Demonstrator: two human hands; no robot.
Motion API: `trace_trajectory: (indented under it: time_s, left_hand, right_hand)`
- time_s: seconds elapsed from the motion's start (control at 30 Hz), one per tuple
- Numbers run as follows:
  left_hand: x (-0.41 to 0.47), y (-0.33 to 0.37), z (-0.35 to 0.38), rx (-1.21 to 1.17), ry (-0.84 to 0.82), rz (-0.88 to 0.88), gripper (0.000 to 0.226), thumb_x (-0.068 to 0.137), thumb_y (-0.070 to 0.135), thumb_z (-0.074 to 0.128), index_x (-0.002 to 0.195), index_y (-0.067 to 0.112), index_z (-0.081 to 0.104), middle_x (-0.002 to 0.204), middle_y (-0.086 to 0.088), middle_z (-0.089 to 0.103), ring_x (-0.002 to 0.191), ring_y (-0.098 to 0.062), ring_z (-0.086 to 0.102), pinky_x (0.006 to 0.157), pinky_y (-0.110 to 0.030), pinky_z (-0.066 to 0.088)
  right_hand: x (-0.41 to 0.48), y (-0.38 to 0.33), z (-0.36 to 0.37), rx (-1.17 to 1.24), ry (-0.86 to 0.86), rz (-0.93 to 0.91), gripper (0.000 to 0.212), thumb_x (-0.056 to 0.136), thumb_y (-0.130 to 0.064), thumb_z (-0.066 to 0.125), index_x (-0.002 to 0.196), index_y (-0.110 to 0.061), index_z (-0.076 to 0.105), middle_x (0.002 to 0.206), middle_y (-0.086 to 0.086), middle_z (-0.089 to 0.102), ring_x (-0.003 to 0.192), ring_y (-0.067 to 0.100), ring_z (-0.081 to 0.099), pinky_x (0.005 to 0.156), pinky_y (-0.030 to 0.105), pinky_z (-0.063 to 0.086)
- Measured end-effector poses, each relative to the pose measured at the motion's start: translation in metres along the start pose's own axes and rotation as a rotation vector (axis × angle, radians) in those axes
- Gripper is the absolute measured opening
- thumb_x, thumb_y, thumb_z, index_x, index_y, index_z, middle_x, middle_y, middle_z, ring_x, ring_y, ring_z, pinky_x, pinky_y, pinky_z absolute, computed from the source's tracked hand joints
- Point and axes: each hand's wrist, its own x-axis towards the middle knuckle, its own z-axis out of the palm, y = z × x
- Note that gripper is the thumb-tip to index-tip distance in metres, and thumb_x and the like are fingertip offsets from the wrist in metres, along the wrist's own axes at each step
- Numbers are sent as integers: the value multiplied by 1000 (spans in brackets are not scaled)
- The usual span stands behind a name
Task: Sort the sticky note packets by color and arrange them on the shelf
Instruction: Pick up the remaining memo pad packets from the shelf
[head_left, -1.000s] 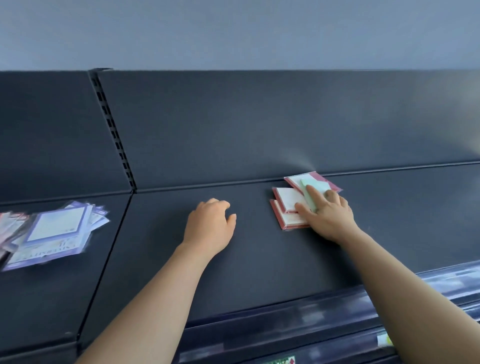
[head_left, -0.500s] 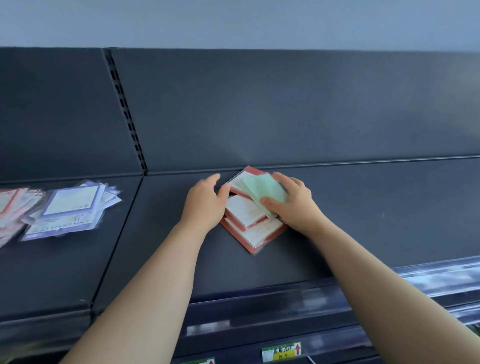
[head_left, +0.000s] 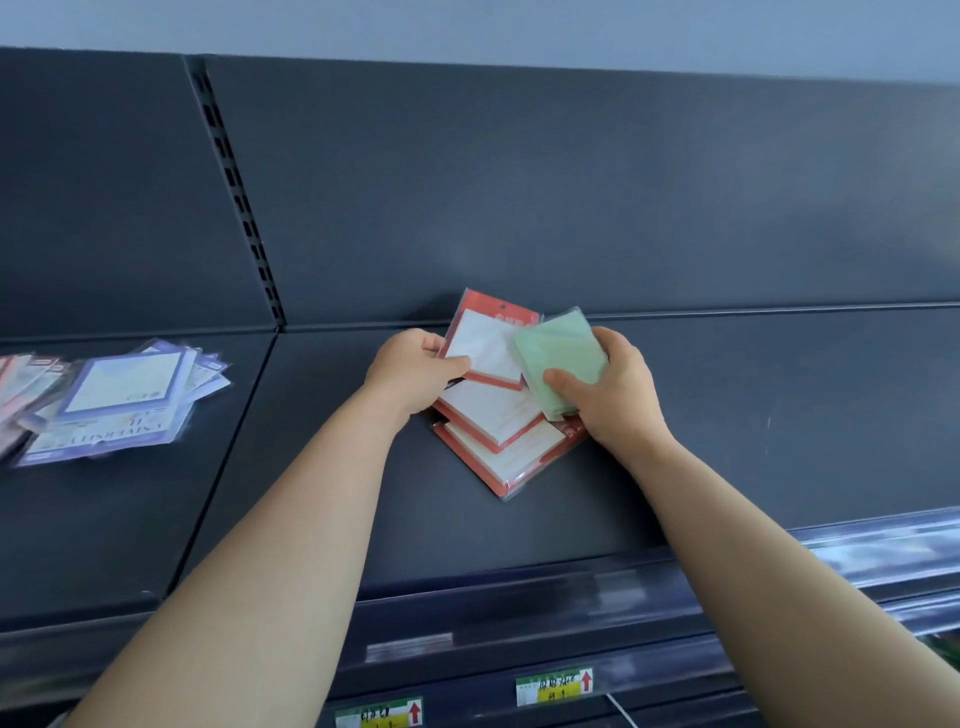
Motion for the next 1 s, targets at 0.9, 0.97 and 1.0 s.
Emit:
trace_trajectory:
  time_s: [0.9, 0.97, 1.0]
  left_hand:
    - [-107, -73, -202, -380, 571, 63, 20, 92, 11, 55, 105, 22, 47, 110, 2, 64, 93, -18, 68, 76, -42, 60]
    - [-115, -86, -234, -375, 593, 66, 22, 93, 10, 55, 108, 24, 47, 114, 3, 63, 97, -19, 67, 77, -42, 60]
    - [-118, -93, -250, -369, 604, 68, 24, 93, 10, 54, 111, 24, 47, 117, 4, 62, 99, -20, 67, 77, -42, 60]
  right_hand:
    - [-87, -169, 133, 350, -178, -172, 29, 82, -4, 64, 109, -16, 64, 96, -5, 69, 88, 14, 67, 76, 27, 53]
    - [-101, -191, 158, 352, -204, -188, 29, 84, -4, 63, 110, -17, 64, 99, -5, 69, 90, 12, 66, 80, 27, 53]
    - [-108, -202, 171, 358, -219, -193, 30, 84, -3, 62, 111, -16, 64, 99, -5, 69, 91, 12, 66, 81, 28, 53]
